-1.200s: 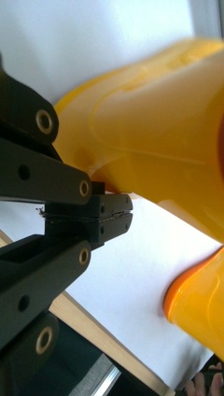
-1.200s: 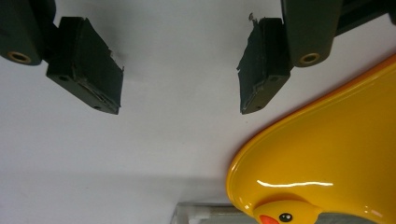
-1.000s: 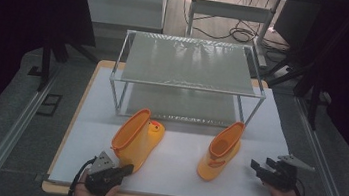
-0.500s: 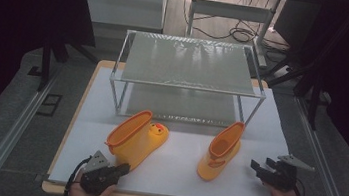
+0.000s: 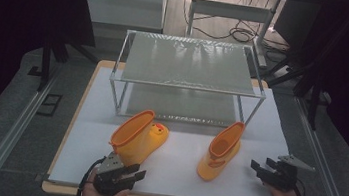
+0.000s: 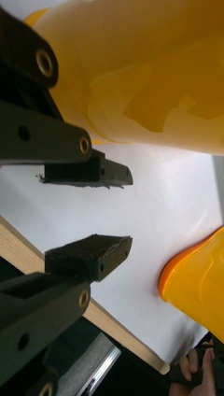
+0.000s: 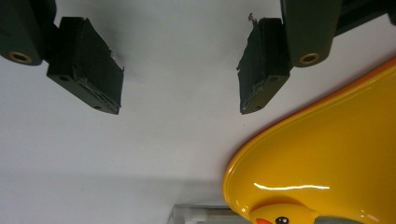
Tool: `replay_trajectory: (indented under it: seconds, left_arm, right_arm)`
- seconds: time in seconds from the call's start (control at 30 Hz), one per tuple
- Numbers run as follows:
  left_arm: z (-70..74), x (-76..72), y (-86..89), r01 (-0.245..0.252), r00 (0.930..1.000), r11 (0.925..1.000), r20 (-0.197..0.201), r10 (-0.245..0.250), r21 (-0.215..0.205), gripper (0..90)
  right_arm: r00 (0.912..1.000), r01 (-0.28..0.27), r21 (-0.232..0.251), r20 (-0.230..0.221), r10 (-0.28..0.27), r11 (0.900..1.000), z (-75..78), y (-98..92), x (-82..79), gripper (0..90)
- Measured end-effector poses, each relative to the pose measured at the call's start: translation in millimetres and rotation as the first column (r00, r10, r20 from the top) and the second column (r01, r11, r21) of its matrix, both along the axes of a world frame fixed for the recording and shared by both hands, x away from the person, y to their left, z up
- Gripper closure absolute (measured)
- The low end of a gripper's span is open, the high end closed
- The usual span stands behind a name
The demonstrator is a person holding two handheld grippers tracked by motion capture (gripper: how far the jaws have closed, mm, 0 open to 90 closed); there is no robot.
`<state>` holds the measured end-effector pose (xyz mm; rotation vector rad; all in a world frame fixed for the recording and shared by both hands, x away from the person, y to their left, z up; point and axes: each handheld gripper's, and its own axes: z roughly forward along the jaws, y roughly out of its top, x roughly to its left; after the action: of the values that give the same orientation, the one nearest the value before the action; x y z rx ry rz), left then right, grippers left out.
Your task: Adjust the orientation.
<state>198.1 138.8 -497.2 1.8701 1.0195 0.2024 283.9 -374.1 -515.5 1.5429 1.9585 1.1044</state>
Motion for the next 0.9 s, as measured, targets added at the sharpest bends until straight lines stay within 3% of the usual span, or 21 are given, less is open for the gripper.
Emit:
replay_trajectory:
  seconds: [0.27,0.43,0.57,0.9]
  left_arm:
    - [-1.3,-16.2,5.8,-0.001,0.9999,0.9997,0.01,0.001,0.023,60.9]
    - [5.6,-19.1,-5.5,0.038,0.9989,0.999,0.028,-0.038,0.025,60.5]
    - [11.9,-14.5,-22.5,0.083,0.996,0.996,0.03,-0.084,0.034,59.9]
    - [20.4,3.4,-42.7,0.117,0.9928,0.9916,0.017,-0.118,0.055,55.3]
  right_arm:
    - [1.0,0.002,0.001,-0.005,-0.002,1.0,-0.3,-0.8,0.0,30.8]
    - [1.0,-0.003,0.0,-0.004,0.003,1.0,-0.8,0.9,0.3,30.8]
    - [1.0,0.001,0.003,-0.004,-0.001,1.0,-0.9,-0.3,0.5,30.8]
    - [1.0,0.005,0.006,-0.004,-0.005,1.0,-1.0,-1.9,0.6,30.8]
